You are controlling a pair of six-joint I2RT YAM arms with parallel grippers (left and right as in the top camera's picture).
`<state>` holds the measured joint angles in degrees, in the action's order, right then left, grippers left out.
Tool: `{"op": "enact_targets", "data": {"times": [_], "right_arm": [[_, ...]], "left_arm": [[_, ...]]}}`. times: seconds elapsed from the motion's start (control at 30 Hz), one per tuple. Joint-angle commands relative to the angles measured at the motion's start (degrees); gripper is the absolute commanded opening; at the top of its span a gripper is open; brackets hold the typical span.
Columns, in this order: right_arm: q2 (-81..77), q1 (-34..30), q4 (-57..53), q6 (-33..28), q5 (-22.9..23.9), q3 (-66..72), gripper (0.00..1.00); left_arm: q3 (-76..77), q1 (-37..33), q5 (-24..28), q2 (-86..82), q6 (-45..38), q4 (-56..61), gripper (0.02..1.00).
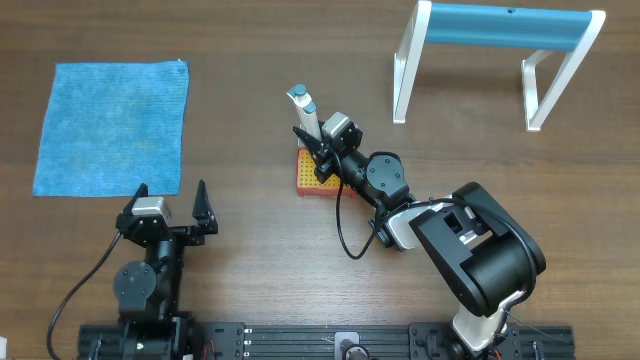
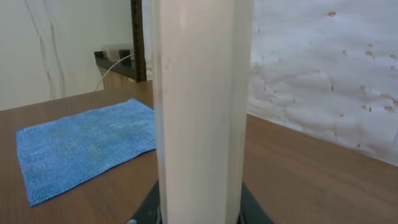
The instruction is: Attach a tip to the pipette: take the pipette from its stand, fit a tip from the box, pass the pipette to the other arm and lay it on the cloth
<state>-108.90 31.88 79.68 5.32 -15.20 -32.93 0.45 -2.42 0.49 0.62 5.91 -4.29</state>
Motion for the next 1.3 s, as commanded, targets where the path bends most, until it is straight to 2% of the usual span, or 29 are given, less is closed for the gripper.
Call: {"op": "enact_targets", "data": {"times": [0.03,0.2,0.27,0.5,0.57,0.6,0.63,1.3], "right_arm": [[0.24,-0.07,0.33,0.44,-1.01,-1.36,0.080],[-0.11,-0.07,-0.09,0.44,-1.03,-1.36,0.080],[-0.74,-0.04,-0.11,0.44,-3.17,-1.73,0.080],[-0.94,-0.04,-0.13,0.42,-3.32,-1.77,0.080],[-0.94,-0.09,-0.11,-0.44,-2.80,-1.77,0.080],[-0.94,-0.09,-0.11,-0.44,-0.59,-1.77,0.080],[-0.94,-0.09,-0.11,-0.44,-0.28,-1.77,0.080],[-1.97,-0.20,-1.81,-1.36,-0.28,-1.66,0.080]], "left_arm": [[-0.13,0.20,0.35,-0.31,0.28,-0.31,0.996],[-0.13,0.20,0.35,-0.31,0.28,-0.31,0.996],[-0.13,0.20,0.35,-0.31,0.28,-0.31,0.996],[-0.13,0.20,0.35,-0.31,0.28,-0.31,0.996],[-0.13,0.20,0.35,-0.31,0.28,-0.31,0.996],[-0.13,0.20,0.35,-0.31,0.28,-0.31,0.998],[-0.13,0.20,0.35,-0.31,0.28,-0.31,0.998],[-0.13,0.20,0.35,-0.31,0.28,-0.31,0.996]]}}
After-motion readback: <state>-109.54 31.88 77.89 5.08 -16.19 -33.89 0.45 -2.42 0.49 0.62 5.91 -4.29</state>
